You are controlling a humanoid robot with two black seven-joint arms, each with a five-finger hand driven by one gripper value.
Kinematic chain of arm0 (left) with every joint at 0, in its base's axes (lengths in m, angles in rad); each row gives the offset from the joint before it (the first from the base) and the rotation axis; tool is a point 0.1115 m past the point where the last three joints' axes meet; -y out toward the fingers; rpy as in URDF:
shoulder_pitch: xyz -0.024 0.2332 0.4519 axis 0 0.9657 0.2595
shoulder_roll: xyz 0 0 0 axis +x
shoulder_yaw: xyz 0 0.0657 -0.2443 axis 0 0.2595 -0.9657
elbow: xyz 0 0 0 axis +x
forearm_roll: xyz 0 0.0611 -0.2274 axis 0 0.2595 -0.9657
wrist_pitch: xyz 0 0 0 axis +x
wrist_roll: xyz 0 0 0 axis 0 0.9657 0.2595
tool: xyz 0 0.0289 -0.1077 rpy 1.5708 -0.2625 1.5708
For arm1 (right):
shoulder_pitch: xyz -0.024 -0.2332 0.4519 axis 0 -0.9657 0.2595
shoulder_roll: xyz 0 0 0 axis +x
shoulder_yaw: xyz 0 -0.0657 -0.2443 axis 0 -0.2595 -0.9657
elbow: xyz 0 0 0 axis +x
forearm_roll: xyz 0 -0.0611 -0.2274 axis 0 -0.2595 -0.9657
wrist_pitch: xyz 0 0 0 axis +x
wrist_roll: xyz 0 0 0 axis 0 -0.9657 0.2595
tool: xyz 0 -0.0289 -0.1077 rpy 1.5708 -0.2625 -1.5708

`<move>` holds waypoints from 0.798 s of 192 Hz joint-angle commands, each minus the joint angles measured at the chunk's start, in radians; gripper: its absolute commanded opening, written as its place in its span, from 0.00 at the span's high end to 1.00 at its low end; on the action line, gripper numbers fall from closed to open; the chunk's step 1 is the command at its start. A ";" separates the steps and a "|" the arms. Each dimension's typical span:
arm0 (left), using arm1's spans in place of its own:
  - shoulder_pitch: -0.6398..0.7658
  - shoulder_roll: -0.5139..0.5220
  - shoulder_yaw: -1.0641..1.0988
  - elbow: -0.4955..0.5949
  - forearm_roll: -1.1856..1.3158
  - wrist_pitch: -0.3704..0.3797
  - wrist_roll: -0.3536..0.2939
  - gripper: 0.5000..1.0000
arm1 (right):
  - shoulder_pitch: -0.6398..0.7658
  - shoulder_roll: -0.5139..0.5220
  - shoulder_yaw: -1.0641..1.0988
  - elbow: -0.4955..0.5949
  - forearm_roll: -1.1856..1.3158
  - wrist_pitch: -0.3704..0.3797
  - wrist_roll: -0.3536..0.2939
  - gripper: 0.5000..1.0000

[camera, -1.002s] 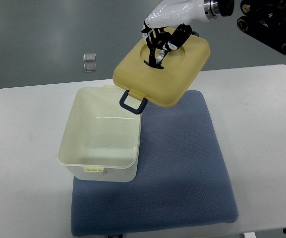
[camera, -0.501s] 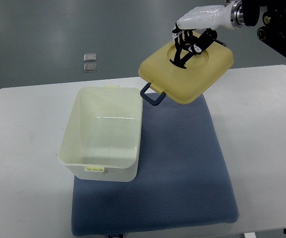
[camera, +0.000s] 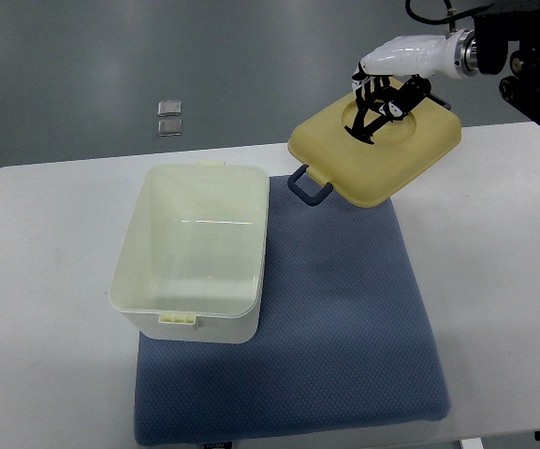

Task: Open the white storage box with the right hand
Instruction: 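Lower the lid onto the blue mat and open the right hand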

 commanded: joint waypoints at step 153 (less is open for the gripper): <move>0.001 0.000 0.000 0.000 0.001 0.000 0.000 0.00 | -0.144 0.057 0.002 0.106 -0.022 -0.024 0.050 1.00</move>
